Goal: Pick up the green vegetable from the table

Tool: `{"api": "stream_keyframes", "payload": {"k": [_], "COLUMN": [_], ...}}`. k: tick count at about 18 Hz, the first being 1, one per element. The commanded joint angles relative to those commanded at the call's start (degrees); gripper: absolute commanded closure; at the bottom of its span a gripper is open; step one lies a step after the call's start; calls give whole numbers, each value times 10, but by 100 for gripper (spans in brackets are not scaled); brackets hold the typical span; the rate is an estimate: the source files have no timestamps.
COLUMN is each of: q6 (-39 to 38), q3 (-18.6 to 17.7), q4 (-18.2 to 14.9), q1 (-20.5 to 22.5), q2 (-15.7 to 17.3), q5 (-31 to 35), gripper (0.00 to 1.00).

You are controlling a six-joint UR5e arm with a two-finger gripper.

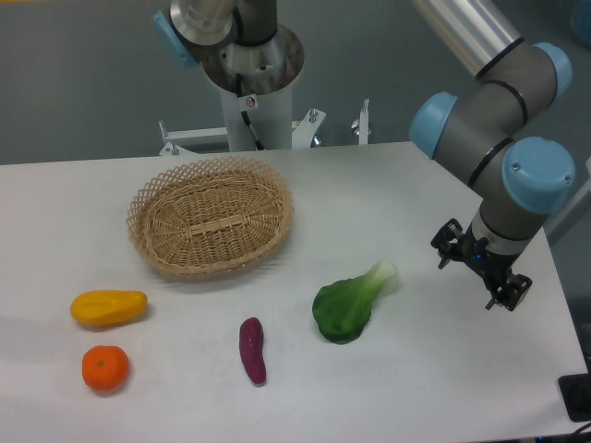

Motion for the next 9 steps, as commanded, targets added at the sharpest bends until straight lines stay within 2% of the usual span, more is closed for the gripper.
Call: {"api": "stream_keyframes", "payload": {"k": [9], "q6": [-11], "q3": [-6], "q4": [-1], "q1": [-4], "q2": [1], "q5": [3], "gripper": [0]}}
